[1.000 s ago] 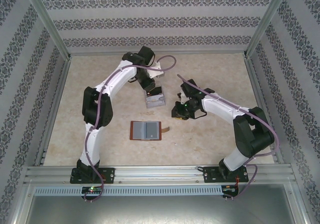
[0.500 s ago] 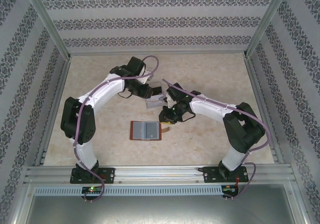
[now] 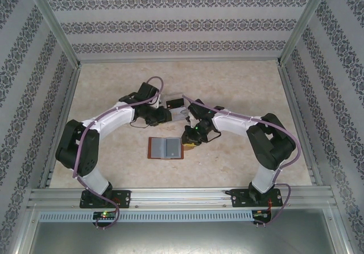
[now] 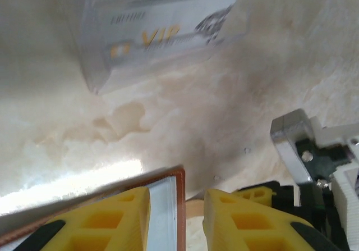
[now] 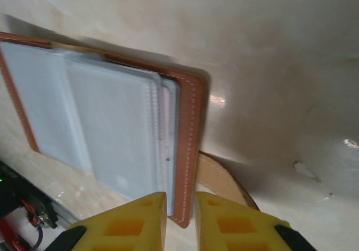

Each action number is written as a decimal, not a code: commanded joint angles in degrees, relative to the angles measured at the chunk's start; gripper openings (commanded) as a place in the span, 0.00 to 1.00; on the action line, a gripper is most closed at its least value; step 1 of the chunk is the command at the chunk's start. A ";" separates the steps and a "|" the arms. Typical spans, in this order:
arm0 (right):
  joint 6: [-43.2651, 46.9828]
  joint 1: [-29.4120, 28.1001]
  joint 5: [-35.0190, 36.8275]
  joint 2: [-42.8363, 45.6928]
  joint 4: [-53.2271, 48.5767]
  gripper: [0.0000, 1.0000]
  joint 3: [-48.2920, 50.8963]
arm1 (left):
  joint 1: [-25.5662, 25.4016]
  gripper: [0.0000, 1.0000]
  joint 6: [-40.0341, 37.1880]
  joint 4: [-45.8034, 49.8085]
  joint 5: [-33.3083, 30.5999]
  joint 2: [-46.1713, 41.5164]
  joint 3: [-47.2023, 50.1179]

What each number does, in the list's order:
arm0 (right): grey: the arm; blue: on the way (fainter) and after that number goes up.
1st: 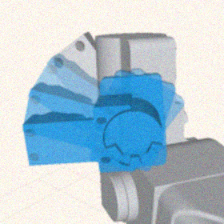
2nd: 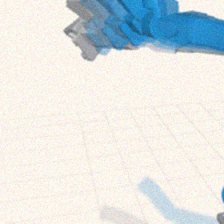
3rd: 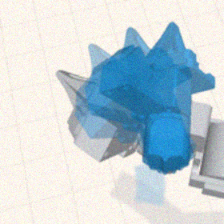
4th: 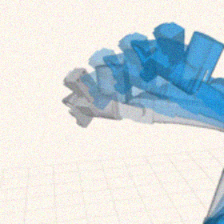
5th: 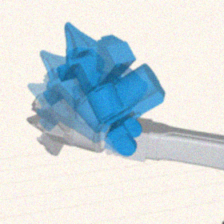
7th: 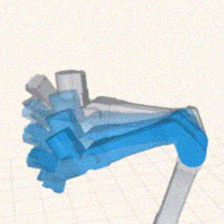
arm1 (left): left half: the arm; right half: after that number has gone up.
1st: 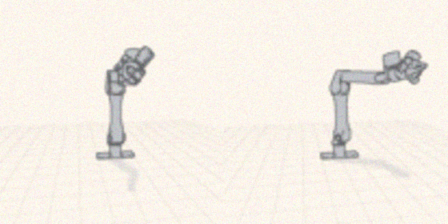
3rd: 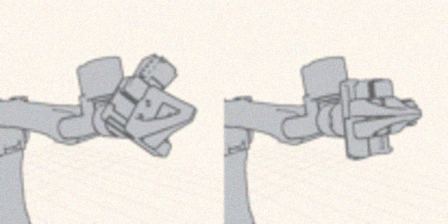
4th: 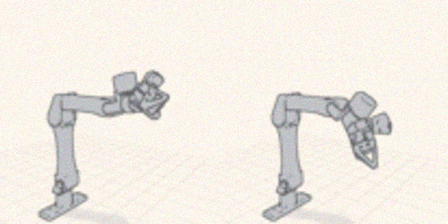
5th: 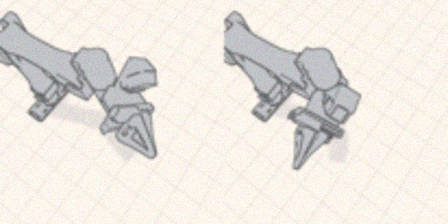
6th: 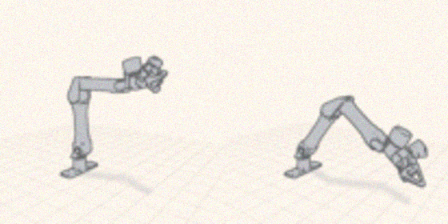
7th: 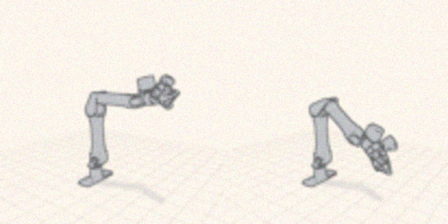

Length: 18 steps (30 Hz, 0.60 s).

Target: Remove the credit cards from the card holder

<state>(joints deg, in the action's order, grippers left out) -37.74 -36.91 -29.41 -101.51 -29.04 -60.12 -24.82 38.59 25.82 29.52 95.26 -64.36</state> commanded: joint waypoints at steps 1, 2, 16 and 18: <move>0.37 -0.02 1.25 -1.31 -0.28 0.22 0.90 | -1.05 0.29 7.40 -4.98 5.72 -0.85 3.12; 0.51 -0.08 1.70 -1.48 -0.45 0.21 0.88 | -1.30 0.29 8.13 -5.83 6.27 -1.02 4.15; 1.00 0.24 3.48 -4.13 -0.06 0.19 2.21 | -6.02 0.28 16.60 -16.38 14.57 1.56 11.49; 1.00 0.19 3.35 -4.22 -0.05 0.19 2.19 | -6.74 0.29 16.38 -15.96 15.85 2.48 11.21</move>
<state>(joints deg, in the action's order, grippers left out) -37.52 -36.86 -27.73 -104.20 -28.53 -59.07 -30.26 53.06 12.58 42.09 96.36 -53.67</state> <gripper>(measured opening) 0.195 0.290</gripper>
